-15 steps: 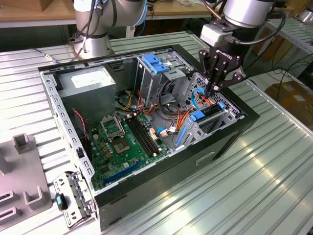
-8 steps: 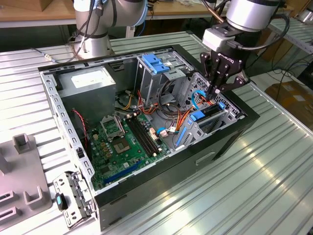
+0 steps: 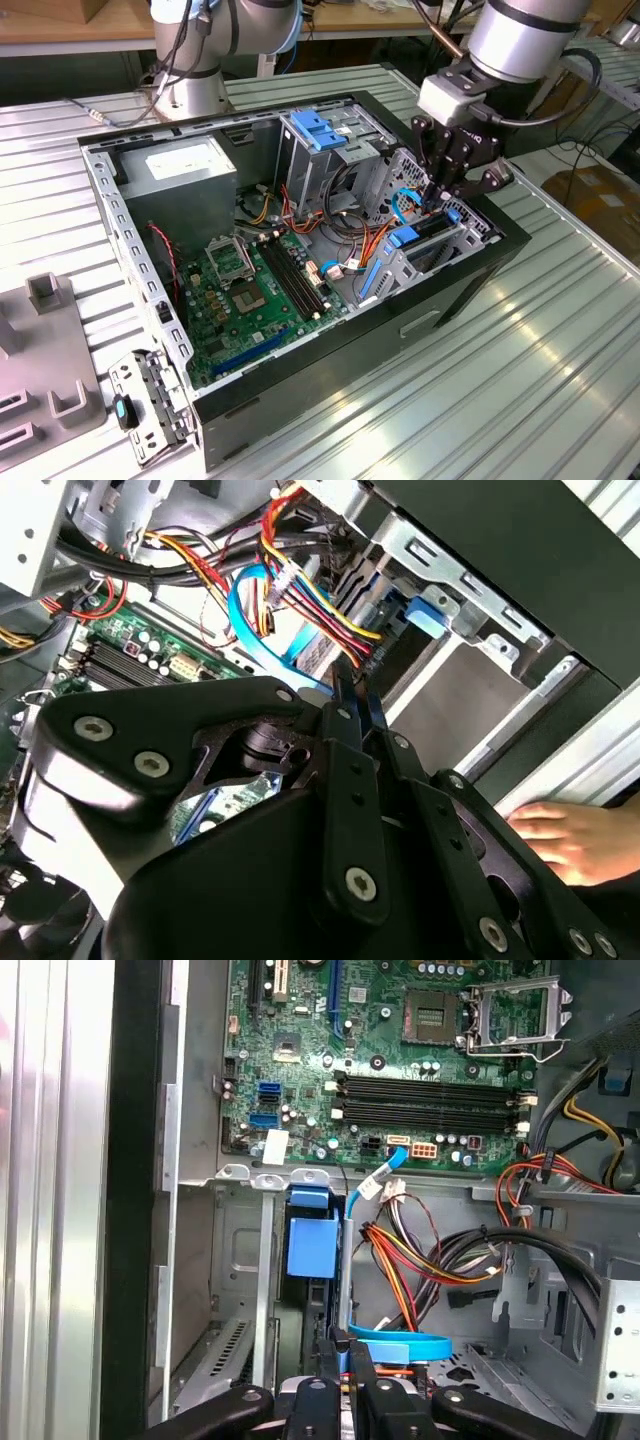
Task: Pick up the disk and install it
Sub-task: 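Insert the second disk wire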
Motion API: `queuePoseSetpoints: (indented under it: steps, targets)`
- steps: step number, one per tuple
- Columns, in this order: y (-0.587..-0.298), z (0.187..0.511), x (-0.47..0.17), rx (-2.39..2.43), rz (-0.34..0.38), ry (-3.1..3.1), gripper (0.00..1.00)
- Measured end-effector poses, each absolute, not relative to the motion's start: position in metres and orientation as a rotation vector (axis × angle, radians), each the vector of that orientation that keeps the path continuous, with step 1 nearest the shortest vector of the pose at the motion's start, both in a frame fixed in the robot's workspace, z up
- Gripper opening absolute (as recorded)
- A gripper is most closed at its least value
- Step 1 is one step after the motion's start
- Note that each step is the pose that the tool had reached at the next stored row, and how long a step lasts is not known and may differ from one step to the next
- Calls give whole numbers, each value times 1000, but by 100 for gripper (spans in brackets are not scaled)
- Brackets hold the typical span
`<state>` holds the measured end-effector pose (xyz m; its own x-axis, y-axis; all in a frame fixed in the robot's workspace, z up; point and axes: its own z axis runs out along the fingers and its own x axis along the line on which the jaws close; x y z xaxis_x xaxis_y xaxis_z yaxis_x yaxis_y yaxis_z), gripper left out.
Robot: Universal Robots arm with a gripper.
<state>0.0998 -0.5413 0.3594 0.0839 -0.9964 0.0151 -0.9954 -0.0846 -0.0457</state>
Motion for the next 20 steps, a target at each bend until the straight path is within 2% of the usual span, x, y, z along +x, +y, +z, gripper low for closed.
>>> queuePoseSetpoints:
  steps: [7, 20]
  targets:
    - [-555, 356, 99, -2267, -20, 2085, 16]
    - [-556, 350, 101, -2237, -10, 2106, 16]
